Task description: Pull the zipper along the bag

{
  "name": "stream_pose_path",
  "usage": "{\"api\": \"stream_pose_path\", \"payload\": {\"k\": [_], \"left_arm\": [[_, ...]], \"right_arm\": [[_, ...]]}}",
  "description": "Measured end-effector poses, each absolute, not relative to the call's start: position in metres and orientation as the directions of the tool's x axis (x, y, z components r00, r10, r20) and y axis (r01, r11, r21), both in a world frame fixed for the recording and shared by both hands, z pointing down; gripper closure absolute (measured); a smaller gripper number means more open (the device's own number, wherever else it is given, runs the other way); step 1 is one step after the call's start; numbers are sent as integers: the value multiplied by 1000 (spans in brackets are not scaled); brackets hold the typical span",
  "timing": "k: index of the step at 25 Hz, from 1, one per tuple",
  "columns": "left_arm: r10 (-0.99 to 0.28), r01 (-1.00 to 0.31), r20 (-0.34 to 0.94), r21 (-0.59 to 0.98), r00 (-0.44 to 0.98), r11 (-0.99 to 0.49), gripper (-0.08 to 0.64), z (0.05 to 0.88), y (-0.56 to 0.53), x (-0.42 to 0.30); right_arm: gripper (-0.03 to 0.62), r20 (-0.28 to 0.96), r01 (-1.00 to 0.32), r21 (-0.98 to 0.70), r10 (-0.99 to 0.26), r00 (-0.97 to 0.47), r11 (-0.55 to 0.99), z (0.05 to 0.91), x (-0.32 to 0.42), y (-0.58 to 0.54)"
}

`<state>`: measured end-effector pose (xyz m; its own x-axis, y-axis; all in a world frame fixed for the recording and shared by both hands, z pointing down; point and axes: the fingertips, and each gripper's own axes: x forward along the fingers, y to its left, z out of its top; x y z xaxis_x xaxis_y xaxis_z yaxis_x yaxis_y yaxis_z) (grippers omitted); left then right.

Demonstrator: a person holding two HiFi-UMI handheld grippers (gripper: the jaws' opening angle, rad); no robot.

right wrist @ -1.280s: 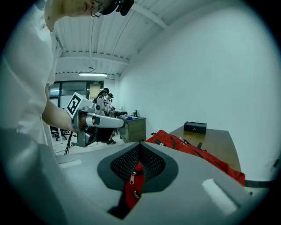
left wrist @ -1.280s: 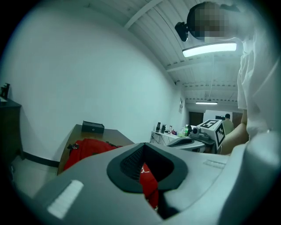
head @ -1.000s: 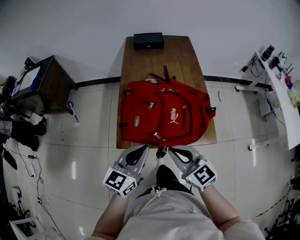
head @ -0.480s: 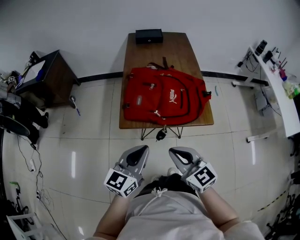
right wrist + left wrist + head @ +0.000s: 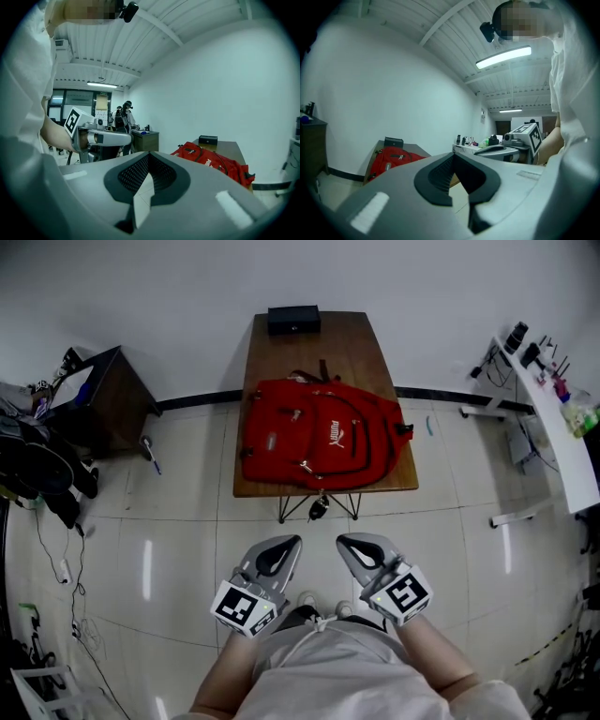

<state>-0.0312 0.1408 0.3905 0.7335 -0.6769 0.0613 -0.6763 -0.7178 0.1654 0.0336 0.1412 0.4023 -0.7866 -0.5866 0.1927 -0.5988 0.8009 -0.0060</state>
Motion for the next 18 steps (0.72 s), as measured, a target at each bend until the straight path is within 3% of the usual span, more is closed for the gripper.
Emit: {"api": "stream_pose_path", "payload": {"k": [18], "left_arm": [[-694,-694,58,144,718,-706,554,387,134,-39]], "right_arm": [[586,168,-601,28,-596,-785,799,396,31,140]]}}
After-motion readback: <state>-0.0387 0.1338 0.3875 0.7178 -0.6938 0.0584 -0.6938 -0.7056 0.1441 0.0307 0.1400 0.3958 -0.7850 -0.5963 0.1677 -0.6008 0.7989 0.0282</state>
